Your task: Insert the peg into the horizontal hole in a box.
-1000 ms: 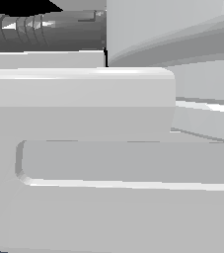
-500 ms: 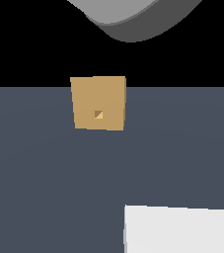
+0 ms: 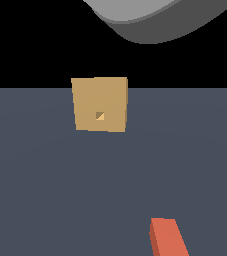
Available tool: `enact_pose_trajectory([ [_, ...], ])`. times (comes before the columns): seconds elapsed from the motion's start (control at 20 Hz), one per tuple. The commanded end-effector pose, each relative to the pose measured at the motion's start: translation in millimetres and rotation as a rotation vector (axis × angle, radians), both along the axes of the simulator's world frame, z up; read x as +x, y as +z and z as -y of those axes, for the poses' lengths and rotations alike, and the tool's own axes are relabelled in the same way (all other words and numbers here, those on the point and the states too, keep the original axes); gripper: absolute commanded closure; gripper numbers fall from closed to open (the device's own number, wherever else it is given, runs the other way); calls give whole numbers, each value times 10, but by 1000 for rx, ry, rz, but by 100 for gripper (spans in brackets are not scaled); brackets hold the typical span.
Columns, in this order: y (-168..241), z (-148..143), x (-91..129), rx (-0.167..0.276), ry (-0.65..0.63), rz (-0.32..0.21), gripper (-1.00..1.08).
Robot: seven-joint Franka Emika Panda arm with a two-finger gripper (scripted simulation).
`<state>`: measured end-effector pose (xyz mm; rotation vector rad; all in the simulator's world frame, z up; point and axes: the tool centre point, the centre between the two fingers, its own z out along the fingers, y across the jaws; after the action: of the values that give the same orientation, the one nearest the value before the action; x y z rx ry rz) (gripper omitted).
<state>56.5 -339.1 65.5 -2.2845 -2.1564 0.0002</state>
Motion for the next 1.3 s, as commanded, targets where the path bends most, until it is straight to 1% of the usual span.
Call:
enact_pose_trajectory([
  [0.0,-1,7,8,0,1,0,-92],
  [0.25,-63,7,1,0,0,0,-92],
  [0.7,-477,5,-5,0,0,0,-92],
  [1.0,-503,13,7,0,0,0,-92],
  [1.05,-503,13,7,0,0,0,108],
  [1.25,-503,13,7,0,0,0,108],
])
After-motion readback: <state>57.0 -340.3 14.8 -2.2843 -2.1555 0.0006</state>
